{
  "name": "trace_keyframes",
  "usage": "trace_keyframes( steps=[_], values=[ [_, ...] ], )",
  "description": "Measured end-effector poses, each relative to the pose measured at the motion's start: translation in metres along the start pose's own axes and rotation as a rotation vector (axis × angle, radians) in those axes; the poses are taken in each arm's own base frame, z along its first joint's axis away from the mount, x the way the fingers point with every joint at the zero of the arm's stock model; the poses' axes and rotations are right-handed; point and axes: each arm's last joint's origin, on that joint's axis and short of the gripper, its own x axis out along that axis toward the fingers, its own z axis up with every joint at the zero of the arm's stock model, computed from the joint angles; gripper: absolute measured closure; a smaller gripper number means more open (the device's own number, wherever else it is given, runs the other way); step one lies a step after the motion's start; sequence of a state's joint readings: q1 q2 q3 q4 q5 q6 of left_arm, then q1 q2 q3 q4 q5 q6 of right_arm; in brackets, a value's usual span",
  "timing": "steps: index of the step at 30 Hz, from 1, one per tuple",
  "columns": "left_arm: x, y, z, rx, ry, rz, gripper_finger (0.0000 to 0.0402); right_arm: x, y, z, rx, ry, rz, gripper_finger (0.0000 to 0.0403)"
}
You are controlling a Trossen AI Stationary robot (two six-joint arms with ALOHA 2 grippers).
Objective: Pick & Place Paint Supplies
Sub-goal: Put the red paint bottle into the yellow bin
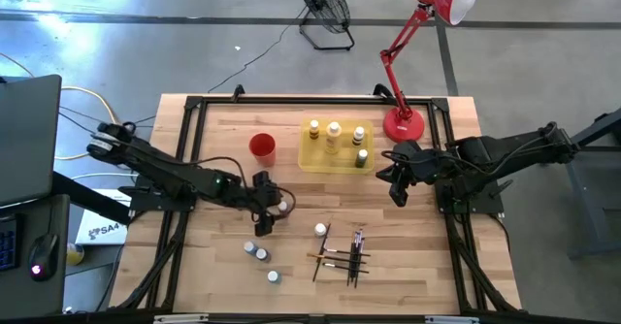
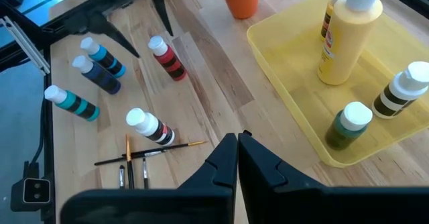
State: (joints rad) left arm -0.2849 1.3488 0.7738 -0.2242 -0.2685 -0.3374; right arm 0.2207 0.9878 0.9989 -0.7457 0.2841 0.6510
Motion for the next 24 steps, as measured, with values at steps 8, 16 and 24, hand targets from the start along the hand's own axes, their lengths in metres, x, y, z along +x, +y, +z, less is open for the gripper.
trace_keyframes(
  steps=[8, 16, 24],
  values=[
    [0.016, 0.007, 0.000, -0.046, 0.022, 0.020, 0.0084, 0.000, 0.000, 0.000, -0.002, 0.005, -0.004, 0.0398],
    [0.015, 0.007, 0.000, -0.061, 0.030, -0.014, 0.0084, 0.000, 0.000, -0.001, -0.002, 0.006, -0.005, 0.0398],
    [0.015, 0.006, 0.001, -0.066, 0.031, -0.034, 0.0127, 0.000, 0.000, -0.001, -0.002, 0.006, -0.005, 0.0398]
  ],
)
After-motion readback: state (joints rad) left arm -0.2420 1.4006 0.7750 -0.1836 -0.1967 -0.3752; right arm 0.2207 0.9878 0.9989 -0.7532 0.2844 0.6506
